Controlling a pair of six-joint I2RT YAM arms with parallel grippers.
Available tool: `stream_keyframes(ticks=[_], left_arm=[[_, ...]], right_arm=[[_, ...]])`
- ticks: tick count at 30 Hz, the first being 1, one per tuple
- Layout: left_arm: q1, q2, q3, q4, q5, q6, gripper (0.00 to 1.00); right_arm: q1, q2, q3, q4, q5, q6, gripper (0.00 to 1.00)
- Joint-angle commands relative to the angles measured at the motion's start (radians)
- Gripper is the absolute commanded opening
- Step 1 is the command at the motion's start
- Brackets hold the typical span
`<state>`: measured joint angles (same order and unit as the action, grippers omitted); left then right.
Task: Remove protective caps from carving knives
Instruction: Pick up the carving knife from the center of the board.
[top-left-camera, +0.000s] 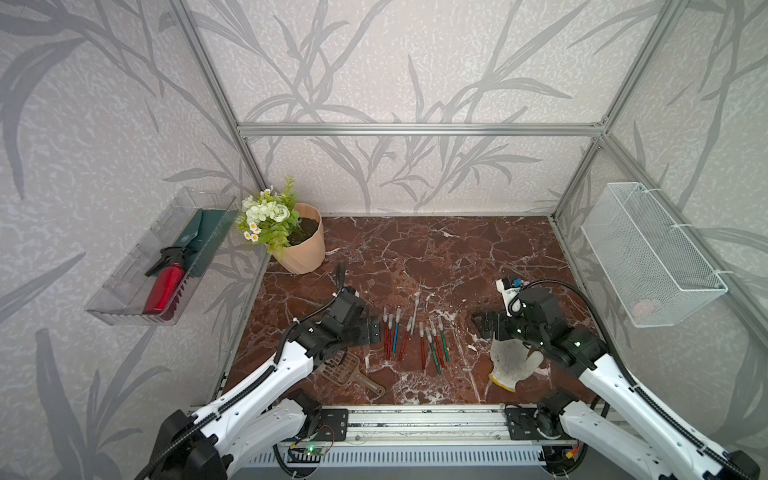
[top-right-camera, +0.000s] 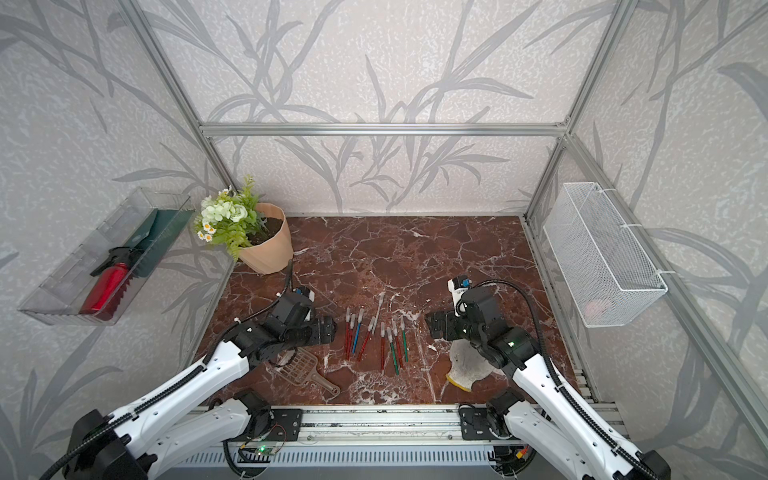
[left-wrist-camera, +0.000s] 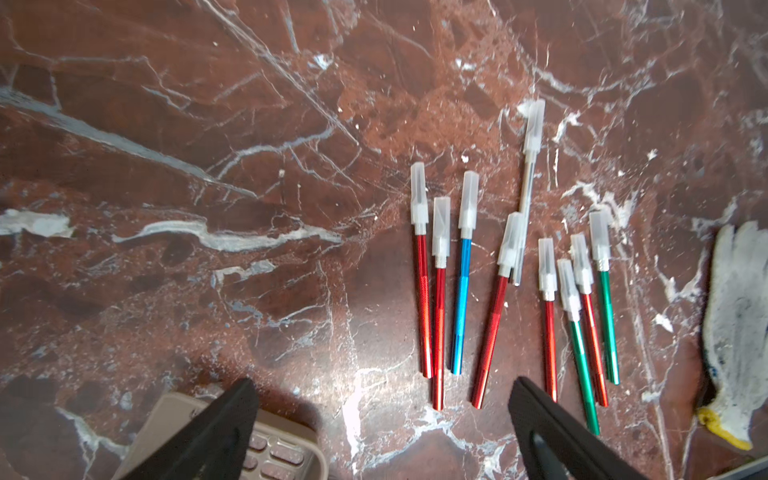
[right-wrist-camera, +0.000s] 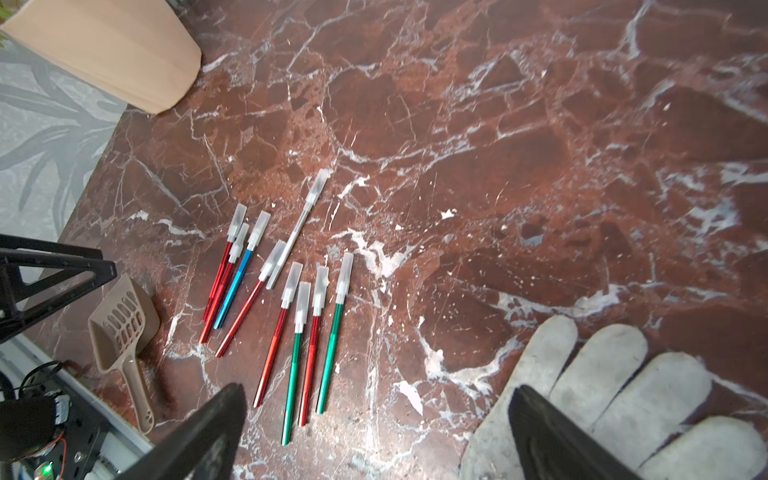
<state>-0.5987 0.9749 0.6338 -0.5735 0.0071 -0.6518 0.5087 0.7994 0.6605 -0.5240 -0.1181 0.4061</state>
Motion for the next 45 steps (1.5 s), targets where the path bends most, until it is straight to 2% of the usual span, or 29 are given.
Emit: stream_keyframes(ticks=[1, 3, 5, 6, 11, 16, 23, 35, 40, 45], left_arm=[[-0.029, 0.037, 0.032, -0.017, 0.019, -0.019, 0.88], [-0.039, 0.063, 0.036, -0.007, 0.022, -0.024, 0.83], [-0.042, 0.092, 0.043, -0.001, 0.018, -0.035, 0.69], [-0.041, 0.105, 0.045, 0.003, 0.019, -0.04, 0.67], [-0.044, 0.186, 0.068, 0.038, 0.016, -0.061, 0.65], [-0.046, 0.272, 0.087, 0.107, 0.04, -0.067, 0.56], [-0.046, 0.404, 0.141, 0.113, 0.051, -0.058, 0.44], [-0.044, 0.492, 0.166, 0.125, 0.042, -0.059, 0.32], [-0.045, 0.514, 0.173, 0.142, 0.048, -0.058, 0.31], [-0.045, 0.535, 0.181, 0.133, 0.041, -0.056, 0.27]], right_arm=[[0.017, 0.009, -0.023, -0.027, -0.054, 0.014, 0.99], [0.028, 0.015, -0.026, -0.034, -0.046, 0.011, 0.99], [0.042, 0.018, -0.032, -0.04, -0.031, 0.005, 0.99], [0.05, 0.018, -0.036, -0.041, -0.028, 0.004, 0.99], [0.069, 0.011, -0.054, -0.034, -0.032, 0.002, 0.99], [0.081, -0.003, -0.068, -0.02, -0.031, 0.008, 0.99], [0.085, -0.014, -0.071, -0.037, -0.026, 0.01, 0.99], [0.091, -0.023, -0.081, -0.04, -0.02, 0.024, 0.99], [0.094, -0.02, -0.079, -0.036, -0.018, 0.027, 0.99], [0.094, -0.015, -0.079, -0.036, -0.016, 0.028, 0.99]])
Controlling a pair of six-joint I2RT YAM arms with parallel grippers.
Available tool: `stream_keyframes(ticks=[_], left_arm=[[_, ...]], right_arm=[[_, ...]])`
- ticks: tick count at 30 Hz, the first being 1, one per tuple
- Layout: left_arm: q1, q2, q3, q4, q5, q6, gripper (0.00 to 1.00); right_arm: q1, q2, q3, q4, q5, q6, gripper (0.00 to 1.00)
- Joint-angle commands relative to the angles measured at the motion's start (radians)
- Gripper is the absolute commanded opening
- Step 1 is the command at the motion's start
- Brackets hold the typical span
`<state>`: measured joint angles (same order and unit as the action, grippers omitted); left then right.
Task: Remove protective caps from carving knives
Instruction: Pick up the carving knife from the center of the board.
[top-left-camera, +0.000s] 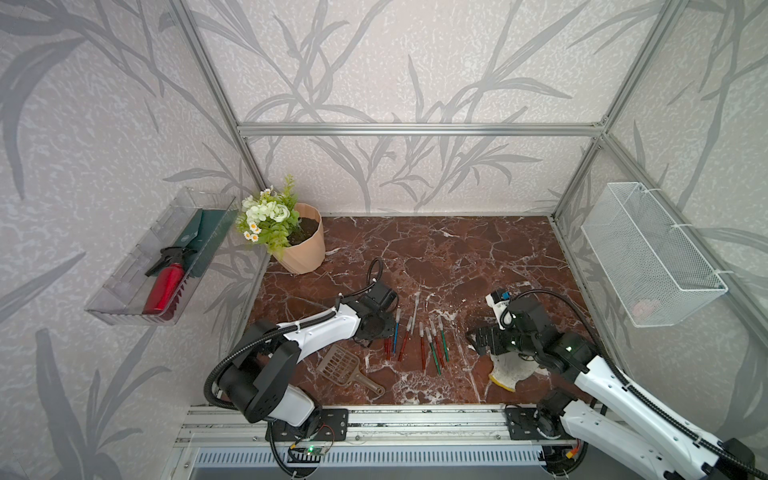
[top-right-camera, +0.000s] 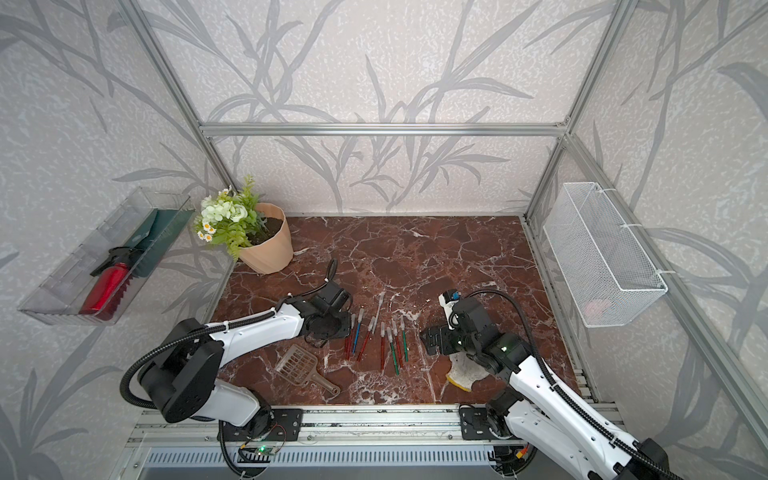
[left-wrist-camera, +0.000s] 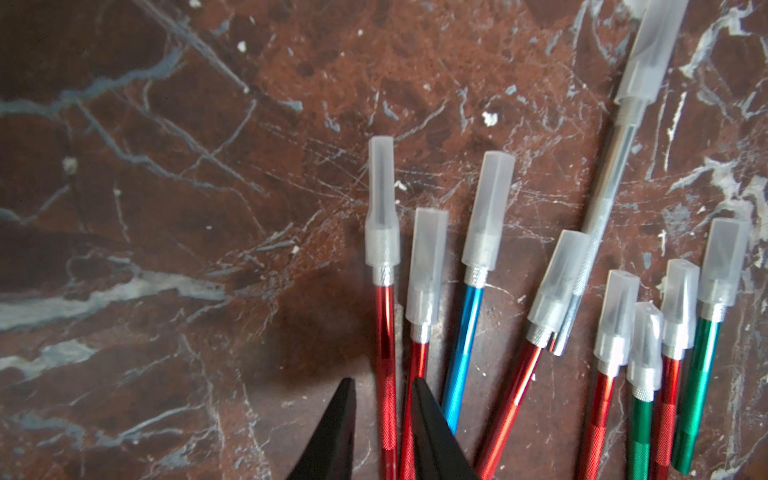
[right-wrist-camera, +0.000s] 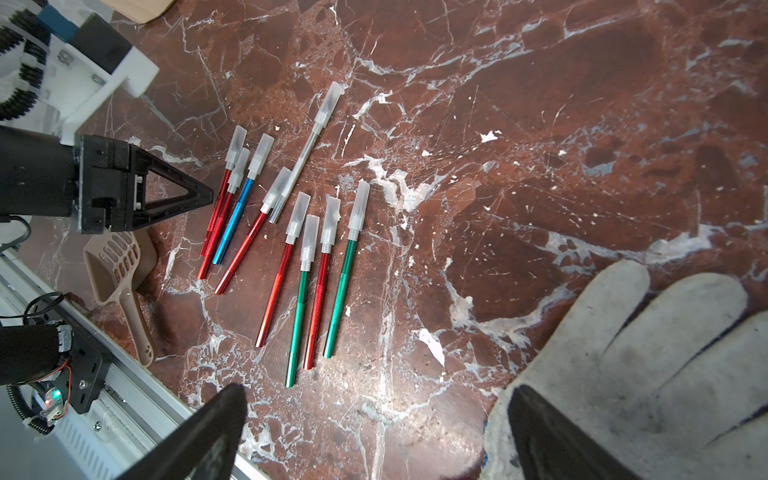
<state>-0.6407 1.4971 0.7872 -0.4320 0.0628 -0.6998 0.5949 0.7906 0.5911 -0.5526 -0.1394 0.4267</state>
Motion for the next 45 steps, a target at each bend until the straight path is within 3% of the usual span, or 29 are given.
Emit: stream_keyframes(ticks=[1, 34, 45], left_arm=[[-0.004, 0.016, 0.028, -0.009, -0.018, -0.007, 0.25], [-0.008, 0.091, 0.047, -0.088, -0.091, 0.037, 0.17], [-0.008, 0.03, 0.043, -0.05, -0.052, 0.056, 0.12]], right_arm=[[0.009, -0.007, -0.01, -0.009, 0.006, 0.007, 0.99], [0.019, 0.009, -0.022, 0.007, 0.015, 0.02, 0.99], [0.022, 0.027, -0.017, 0.059, -0.017, 0.065, 0.99]])
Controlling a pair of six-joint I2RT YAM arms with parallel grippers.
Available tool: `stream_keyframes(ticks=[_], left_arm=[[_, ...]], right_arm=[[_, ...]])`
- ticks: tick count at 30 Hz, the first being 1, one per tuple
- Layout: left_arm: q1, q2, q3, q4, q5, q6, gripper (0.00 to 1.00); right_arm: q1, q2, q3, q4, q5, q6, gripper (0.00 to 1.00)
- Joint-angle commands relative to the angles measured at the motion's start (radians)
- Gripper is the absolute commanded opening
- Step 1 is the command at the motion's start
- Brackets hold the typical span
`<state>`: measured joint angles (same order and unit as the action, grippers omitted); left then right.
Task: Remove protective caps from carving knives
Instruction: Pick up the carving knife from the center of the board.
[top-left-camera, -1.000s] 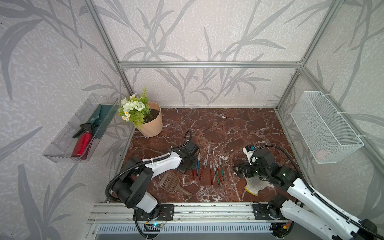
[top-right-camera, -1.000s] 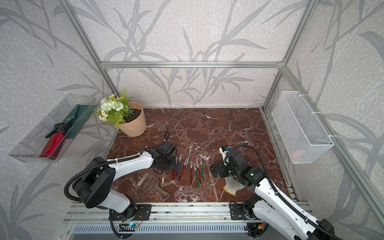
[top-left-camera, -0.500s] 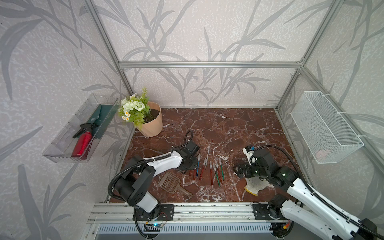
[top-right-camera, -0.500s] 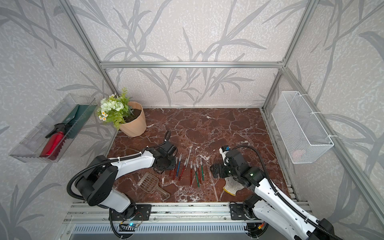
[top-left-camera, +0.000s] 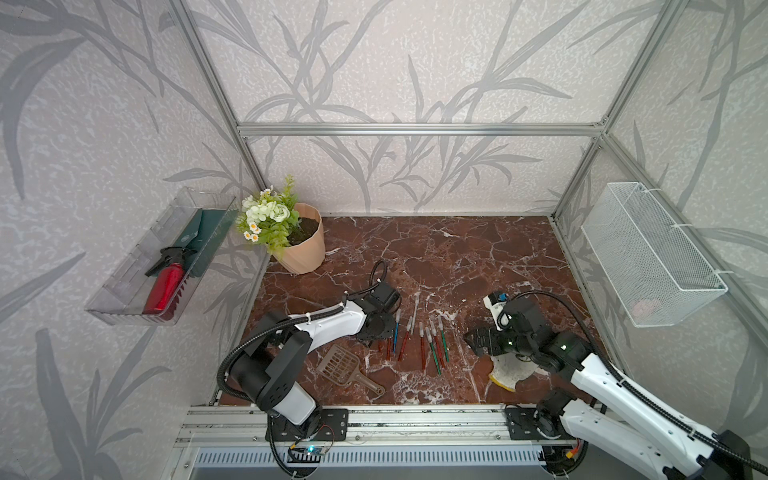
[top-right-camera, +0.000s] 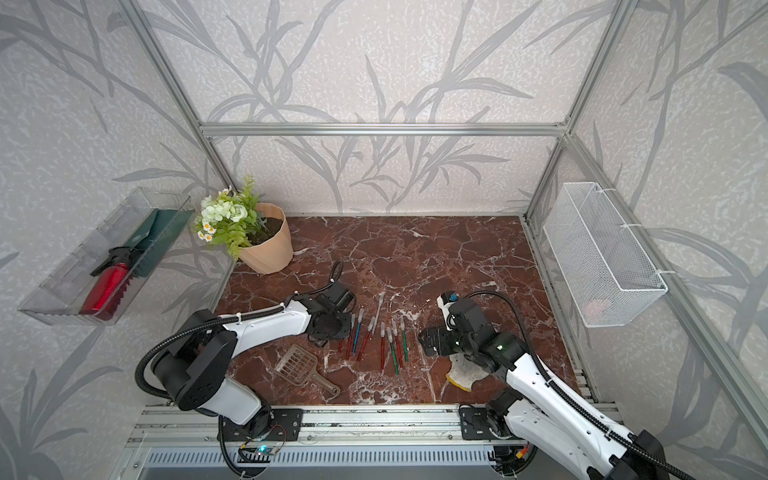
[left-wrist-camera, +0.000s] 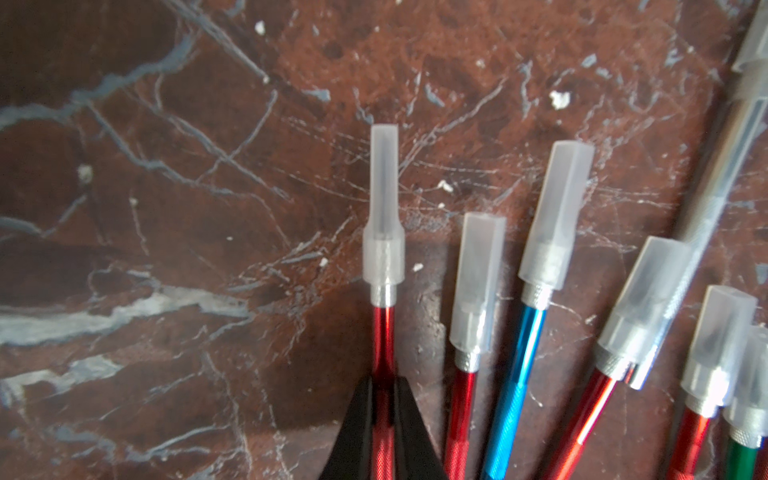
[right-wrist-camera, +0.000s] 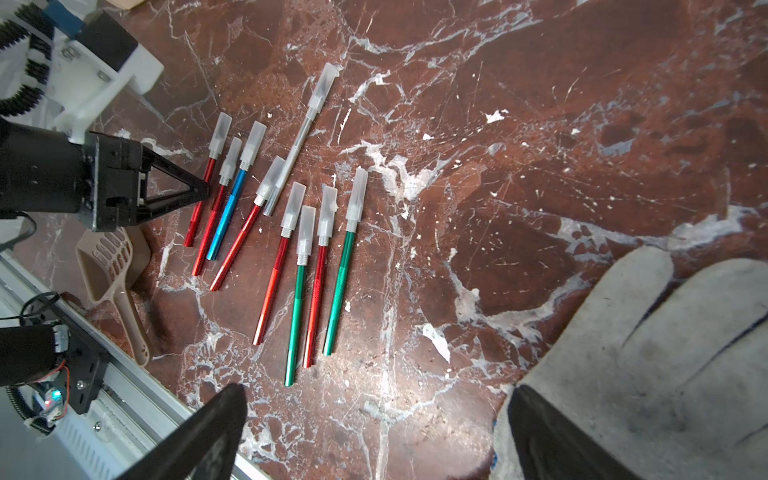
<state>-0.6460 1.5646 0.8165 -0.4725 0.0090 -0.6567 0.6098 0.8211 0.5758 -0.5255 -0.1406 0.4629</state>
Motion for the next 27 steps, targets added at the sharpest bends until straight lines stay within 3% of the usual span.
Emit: stream_keyframes(ticks=[1, 7, 16, 23, 27], left_arm=[[-0.003, -0.046, 0.014, -0.006, 0.009, 0.016, 0.12], [0.0, -0.102, 0.02, 0.002, 0.055, 0.031, 0.1], [0.0, -0.167, 0.001, 0.14, 0.227, 0.006, 0.1], [-0.001, -0.189, -0.038, 0.328, 0.396, 0.009, 0.1], [-0.004, -0.177, -0.052, 0.373, 0.431, 0.01, 0.1]], right_arm=[[0.007, -0.005, -0.005, 0.04, -0.019, 0.041, 0.99], [0.007, -0.015, -0.039, 0.116, -0.065, 0.128, 1.0], [0.007, 0.032, -0.036, 0.21, -0.158, 0.168, 0.97], [0.007, 0.085, -0.004, 0.284, -0.202, 0.245, 0.88], [0.007, 0.104, 0.023, 0.298, -0.177, 0.285, 0.83]])
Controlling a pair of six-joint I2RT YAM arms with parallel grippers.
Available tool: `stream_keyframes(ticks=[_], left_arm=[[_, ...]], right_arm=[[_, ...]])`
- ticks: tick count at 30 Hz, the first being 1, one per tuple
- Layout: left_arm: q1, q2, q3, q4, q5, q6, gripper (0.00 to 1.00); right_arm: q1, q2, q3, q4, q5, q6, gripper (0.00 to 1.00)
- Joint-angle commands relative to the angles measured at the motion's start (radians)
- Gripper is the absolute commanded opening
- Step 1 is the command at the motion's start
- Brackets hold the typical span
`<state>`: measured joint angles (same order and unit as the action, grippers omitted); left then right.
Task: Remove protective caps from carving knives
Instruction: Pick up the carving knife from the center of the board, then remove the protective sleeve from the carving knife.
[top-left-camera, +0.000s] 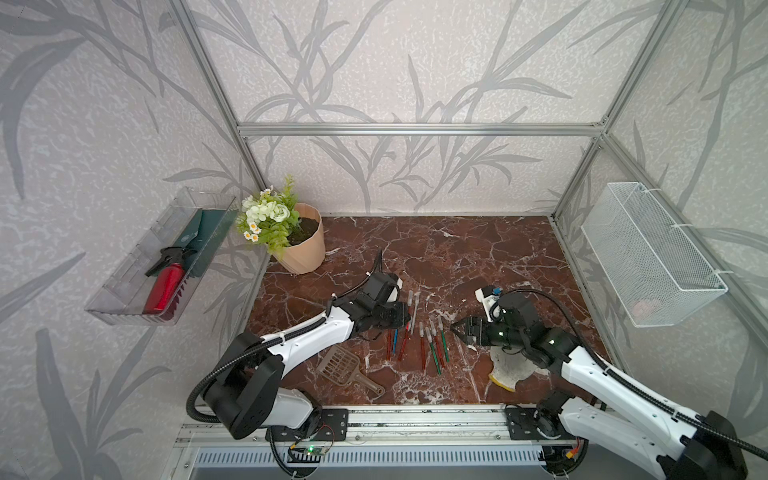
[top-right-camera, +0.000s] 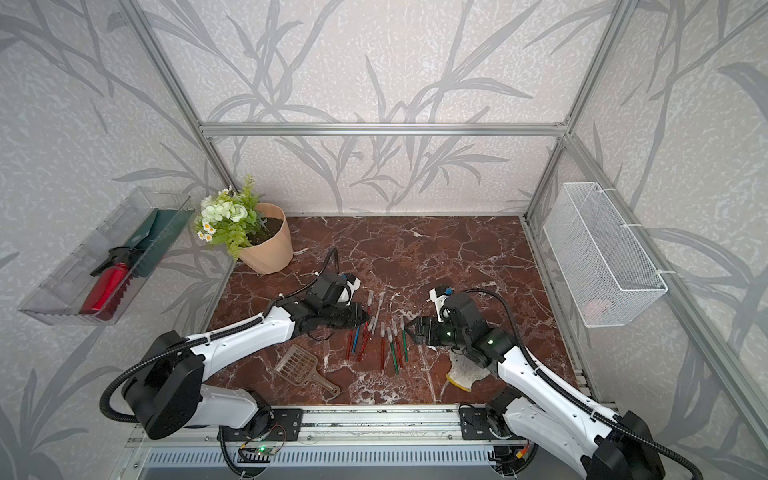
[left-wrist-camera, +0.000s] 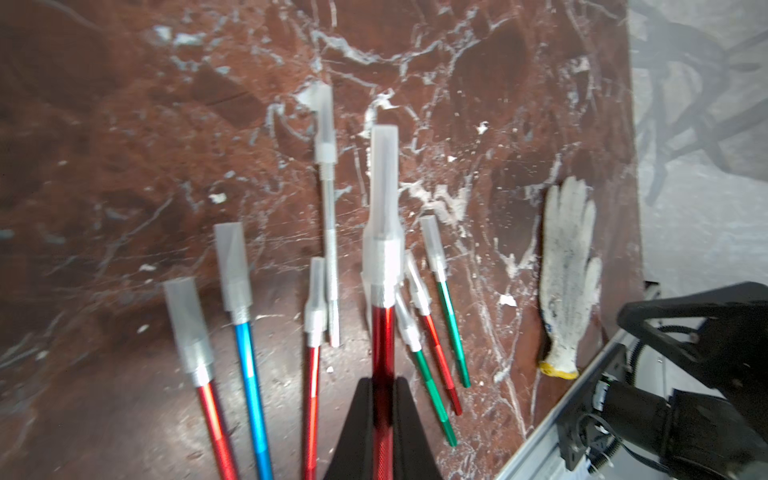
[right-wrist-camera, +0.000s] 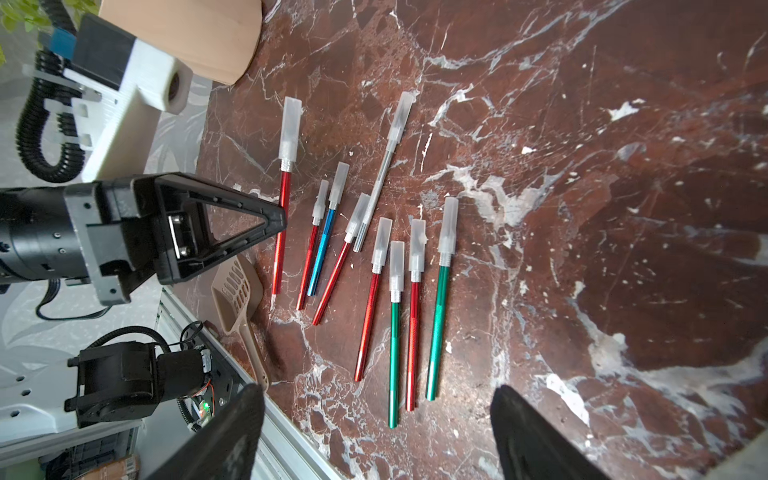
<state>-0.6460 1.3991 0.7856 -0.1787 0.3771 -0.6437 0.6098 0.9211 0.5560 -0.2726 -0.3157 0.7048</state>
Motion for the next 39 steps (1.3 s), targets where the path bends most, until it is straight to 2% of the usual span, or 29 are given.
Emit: stream_keyframes(ticks=[1, 4, 11, 25, 39], left_arm=[[-0.006, -0.01, -0.028, 0.095, 0.068, -0.004, 0.1], [-0.019, -0.006, -0.047, 0.143, 0.095, -0.008, 0.1], [-0.074, 0.011, -0.052, 0.17, 0.053, -0.005, 0.08], [-0.156, 0.071, -0.037, 0.266, 0.017, -0.03, 0.08], [-0.172, 0.087, -0.016, 0.26, 0.011, -0.019, 0.08]], right_arm=[[0.007, 0.006, 0.047, 0.052, 0.003, 0.052, 0.82], [0.007, 0.031, 0.071, 0.068, 0.005, 0.075, 0.78], [0.007, 0.1, 0.13, 0.089, 0.037, 0.095, 0.64], [0.007, 0.219, 0.197, 0.087, 0.04, 0.082, 0.53], [0.007, 0.304, 0.208, 0.146, 0.055, 0.096, 0.46]])
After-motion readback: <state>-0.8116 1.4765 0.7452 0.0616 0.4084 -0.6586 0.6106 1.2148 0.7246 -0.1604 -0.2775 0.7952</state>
